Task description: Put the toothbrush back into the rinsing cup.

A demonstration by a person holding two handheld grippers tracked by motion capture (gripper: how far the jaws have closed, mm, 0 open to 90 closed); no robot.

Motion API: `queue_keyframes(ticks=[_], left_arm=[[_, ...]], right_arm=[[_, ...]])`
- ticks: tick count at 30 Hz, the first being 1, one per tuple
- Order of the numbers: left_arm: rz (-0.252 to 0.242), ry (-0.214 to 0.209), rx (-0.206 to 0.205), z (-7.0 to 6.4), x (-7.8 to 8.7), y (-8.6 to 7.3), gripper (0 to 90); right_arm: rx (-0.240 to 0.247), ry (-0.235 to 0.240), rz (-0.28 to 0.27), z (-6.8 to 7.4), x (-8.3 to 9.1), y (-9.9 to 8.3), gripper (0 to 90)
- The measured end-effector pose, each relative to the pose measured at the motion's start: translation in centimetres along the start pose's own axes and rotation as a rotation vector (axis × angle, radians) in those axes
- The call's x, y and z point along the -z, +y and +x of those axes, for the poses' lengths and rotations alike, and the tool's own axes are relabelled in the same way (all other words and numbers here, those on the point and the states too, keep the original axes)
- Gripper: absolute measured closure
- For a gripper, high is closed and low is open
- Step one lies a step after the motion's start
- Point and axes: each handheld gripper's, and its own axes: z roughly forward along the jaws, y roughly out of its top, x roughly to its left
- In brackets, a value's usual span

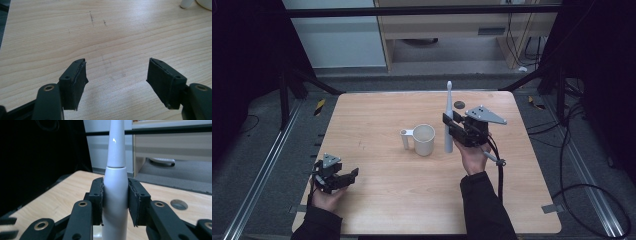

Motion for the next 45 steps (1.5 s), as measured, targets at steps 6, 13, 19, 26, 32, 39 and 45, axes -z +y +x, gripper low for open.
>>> queue_keyframes(ticks=[6, 13, 19, 26, 32, 39, 45], left_arm=[[0.0, 0.001, 0.001, 0.0, -0.1, 0.0, 30.5], [-0.001, 0.002, 0.0, 0.0, -0.1, 0.0, 30.5], [-0.003, 0.004, 0.001, 0.1, -0.1, 0.1, 30.6], [-0.004, 0.004, 0.0, 0.1, -0.1, 0.1, 30.5], [-0.004, 0.003, -0.002, 0.1, -0.1, 0.1, 30.5], [-0.004, 0.002, -0.001, 0.1, -0.1, 0.1, 30.5], [-0.004, 0.001, -0.002, 0.1, -0.1, 0.1, 30.5]], right_arm=[[-0.02, -0.004, -0.041, 0.0, -1.2, 0.5, 67.6], [-0.041, -0.01, -0.083, -0.1, -2.6, 1.3, 67.6], [-0.055, -0.022, -0.11, 0.0, -3.8, 1.6, 67.5], [-0.07, -0.025, -0.114, 0.2, -5.6, 1.5, 67.5], [-0.079, -0.022, -0.117, 0.5, -7.1, 1.1, 67.5], [-0.082, -0.017, -0.094, 0.9, -8.6, 0.2, 67.5], [-0.077, -0.013, -0.06, 1.3, -9.5, -0.8, 67.5]])
